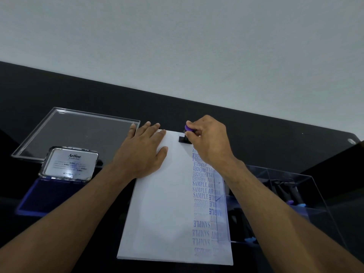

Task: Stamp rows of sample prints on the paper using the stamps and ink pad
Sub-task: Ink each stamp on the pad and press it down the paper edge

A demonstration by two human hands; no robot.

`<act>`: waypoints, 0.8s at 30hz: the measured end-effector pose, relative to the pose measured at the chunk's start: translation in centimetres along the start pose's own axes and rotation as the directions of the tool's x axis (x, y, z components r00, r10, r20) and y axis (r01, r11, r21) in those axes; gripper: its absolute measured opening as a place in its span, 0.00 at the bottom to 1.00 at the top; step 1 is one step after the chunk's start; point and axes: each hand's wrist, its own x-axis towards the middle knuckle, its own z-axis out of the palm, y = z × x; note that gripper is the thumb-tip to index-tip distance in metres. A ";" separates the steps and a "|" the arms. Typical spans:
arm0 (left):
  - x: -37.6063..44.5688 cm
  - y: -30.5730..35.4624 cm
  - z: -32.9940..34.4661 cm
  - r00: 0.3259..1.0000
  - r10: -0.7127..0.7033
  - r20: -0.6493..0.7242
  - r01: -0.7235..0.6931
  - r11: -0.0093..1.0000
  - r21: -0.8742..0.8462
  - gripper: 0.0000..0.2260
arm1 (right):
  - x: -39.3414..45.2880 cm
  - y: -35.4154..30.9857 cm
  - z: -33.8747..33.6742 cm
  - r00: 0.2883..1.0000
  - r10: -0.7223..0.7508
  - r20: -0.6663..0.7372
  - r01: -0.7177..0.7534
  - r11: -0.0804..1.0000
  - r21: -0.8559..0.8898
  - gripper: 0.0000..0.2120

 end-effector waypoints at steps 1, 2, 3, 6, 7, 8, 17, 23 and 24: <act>0.0 0.0 0.0 1.000 -0.001 0.000 0.001 1.000 0.000 0.32 | 0.0 0.0 0.0 1.000 0.000 0.000 0.000 1.000 0.000 0.13; 0.0 0.0 0.0 1.000 -0.001 0.000 0.001 1.000 0.000 0.32 | 0.0 0.0 0.0 1.000 -0.002 -0.001 0.002 1.000 0.001 0.13; 0.0 0.1 -0.1 1.000 0.000 0.002 0.000 1.000 0.000 0.32 | 0.0 0.0 0.0 1.000 -0.003 -0.002 0.003 1.000 0.004 0.13; -0.1 0.1 -0.2 1.000 0.003 0.004 -0.003 1.000 0.000 0.33 | 0.1 0.1 0.1 1.000 0.002 0.010 -0.002 1.000 -0.006 0.13; -0.1 0.1 -0.2 1.000 0.002 0.003 -0.002 1.000 0.000 0.33 | 0.2 0.1 0.1 1.000 0.003 0.014 -0.003 1.000 -0.012 0.13; -0.1 0.1 -0.2 1.000 0.002 0.002 -0.002 1.000 0.000 0.33 | 0.2 0.1 0.2 1.000 0.000 0.012 0.000 1.000 -0.019 0.13; -0.1 0.1 -0.2 1.000 -0.001 0.000 0.001 1.000 -0.011 0.33 | 0.8 0.0 0.3 0.999 0.043 0.030 -0.041 0.998 -0.045 0.13; -0.1 0.1 -0.1 1.000 0.000 -0.005 0.000 1.000 -0.004 0.33 | 0.8 -0.1 0.4 0.999 0.049 0.014 -0.049 0.998 -0.046 0.11; -0.2 0.1 -0.1 1.000 -0.001 -0.006 0.001 1.000 -0.002 0.32 | 0.7 -0.1 0.4 0.999 0.048 0.010 -0.047 0.998 -0.046 0.11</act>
